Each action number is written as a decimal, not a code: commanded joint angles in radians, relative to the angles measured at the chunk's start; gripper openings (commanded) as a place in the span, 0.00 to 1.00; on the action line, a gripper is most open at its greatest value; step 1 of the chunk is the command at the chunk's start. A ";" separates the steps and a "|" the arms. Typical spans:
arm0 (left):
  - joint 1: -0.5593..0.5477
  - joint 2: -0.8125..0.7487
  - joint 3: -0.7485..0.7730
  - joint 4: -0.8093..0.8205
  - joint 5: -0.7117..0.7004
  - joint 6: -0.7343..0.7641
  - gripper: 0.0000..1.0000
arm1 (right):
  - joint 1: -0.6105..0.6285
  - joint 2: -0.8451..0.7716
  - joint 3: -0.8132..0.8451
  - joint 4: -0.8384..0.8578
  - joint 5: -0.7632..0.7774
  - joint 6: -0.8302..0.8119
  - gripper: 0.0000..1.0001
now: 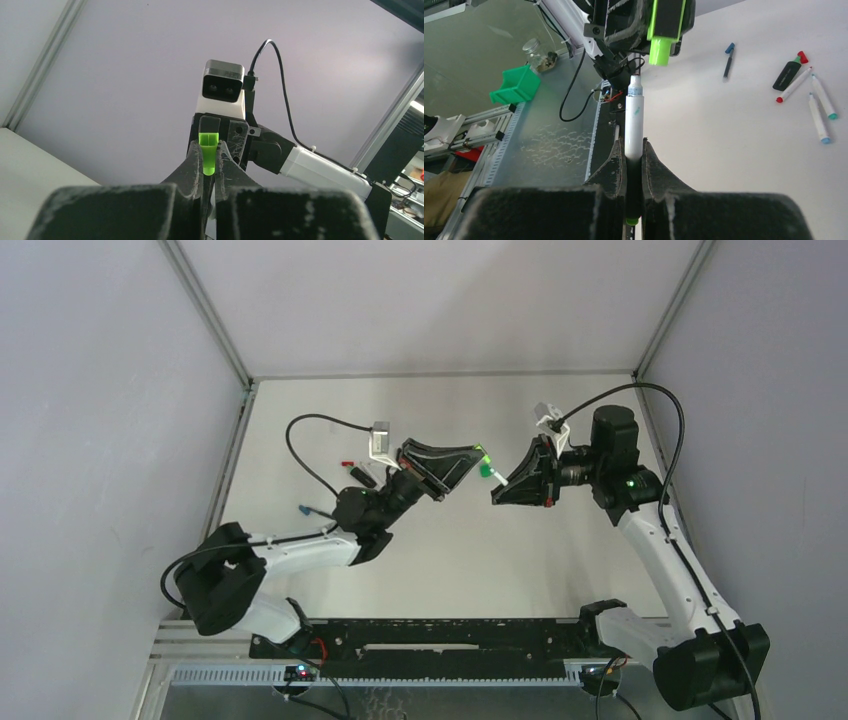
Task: Insert the pens into the pen caps
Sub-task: Insert the pen cap onto the pen, then place the pen at the center of the board, then pick up the pen from the center of the board.
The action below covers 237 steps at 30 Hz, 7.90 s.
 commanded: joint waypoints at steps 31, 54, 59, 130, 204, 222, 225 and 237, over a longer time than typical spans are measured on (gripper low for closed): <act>-0.018 0.027 0.055 0.056 0.006 -0.036 0.00 | -0.018 -0.013 -0.003 0.072 0.010 0.073 0.00; -0.016 0.039 0.040 0.056 0.043 -0.068 0.00 | -0.029 -0.018 -0.003 0.074 0.040 0.073 0.00; -0.020 0.067 0.054 0.055 0.057 -0.090 0.00 | -0.021 -0.018 -0.004 0.099 0.073 0.119 0.00; 0.029 -0.818 -0.396 -0.895 -0.537 0.379 1.00 | -0.190 0.183 -0.138 0.175 0.974 -0.074 0.00; 0.479 0.296 0.807 -1.818 -0.215 0.650 0.45 | -0.428 0.485 0.173 -0.373 0.634 -0.445 0.52; 0.494 0.061 0.286 -1.473 -0.274 0.240 0.49 | -0.335 0.076 0.032 -0.256 0.368 -0.425 0.52; 0.496 0.152 0.388 -1.623 -0.326 0.176 0.46 | -0.291 0.081 0.032 -0.271 0.392 -0.451 0.52; 0.496 0.285 0.406 -1.618 -0.427 0.115 0.43 | -0.073 0.100 0.014 -0.275 0.595 -0.538 0.52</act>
